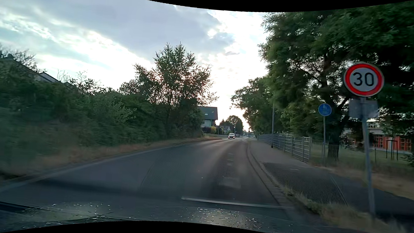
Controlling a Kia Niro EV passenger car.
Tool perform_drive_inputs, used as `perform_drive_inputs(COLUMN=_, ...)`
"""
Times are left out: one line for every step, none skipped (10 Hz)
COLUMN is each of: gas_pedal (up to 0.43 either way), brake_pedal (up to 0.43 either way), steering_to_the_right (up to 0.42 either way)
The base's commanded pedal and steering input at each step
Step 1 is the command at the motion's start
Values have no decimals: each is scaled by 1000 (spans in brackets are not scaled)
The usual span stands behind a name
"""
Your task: Follow the waypoints while adhering to traffic rules and regulations
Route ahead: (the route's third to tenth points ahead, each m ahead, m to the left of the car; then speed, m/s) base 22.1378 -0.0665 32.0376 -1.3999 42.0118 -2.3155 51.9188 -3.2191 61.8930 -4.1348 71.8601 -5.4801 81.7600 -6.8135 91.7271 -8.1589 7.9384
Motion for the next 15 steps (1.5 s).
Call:
perform_drive_inputs(gas_pedal=0, brake_pedal=0, steering_to_the_right=23)
perform_drive_inputs(gas_pedal=0, brake_pedal=0, steering_to_the_right=23)
perform_drive_inputs(gas_pedal=0, brake_pedal=0, steering_to_the_right=23)
perform_drive_inputs(gas_pedal=0, brake_pedal=0, steering_to_the_right=23)
perform_drive_inputs(gas_pedal=0, brake_pedal=0, steering_to_the_right=22)
perform_drive_inputs(gas_pedal=0, brake_pedal=0, steering_to_the_right=23)
perform_drive_inputs(gas_pedal=0, brake_pedal=0, steering_to_the_right=23)
perform_drive_inputs(gas_pedal=0, brake_pedal=0, steering_to_the_right=22)
perform_drive_inputs(gas_pedal=8, brake_pedal=0, steering_to_the_right=21)
perform_drive_inputs(gas_pedal=8, brake_pedal=0, steering_to_the_right=20)
perform_drive_inputs(gas_pedal=8, brake_pedal=0, steering_to_the_right=20)
perform_drive_inputs(gas_pedal=20, brake_pedal=0, steering_to_the_right=20)
perform_drive_inputs(gas_pedal=20, brake_pedal=0, steering_to_the_right=20)
perform_drive_inputs(gas_pedal=20, brake_pedal=0, steering_to_the_right=19)
perform_drive_inputs(gas_pedal=20, brake_pedal=0, steering_to_the_right=19)
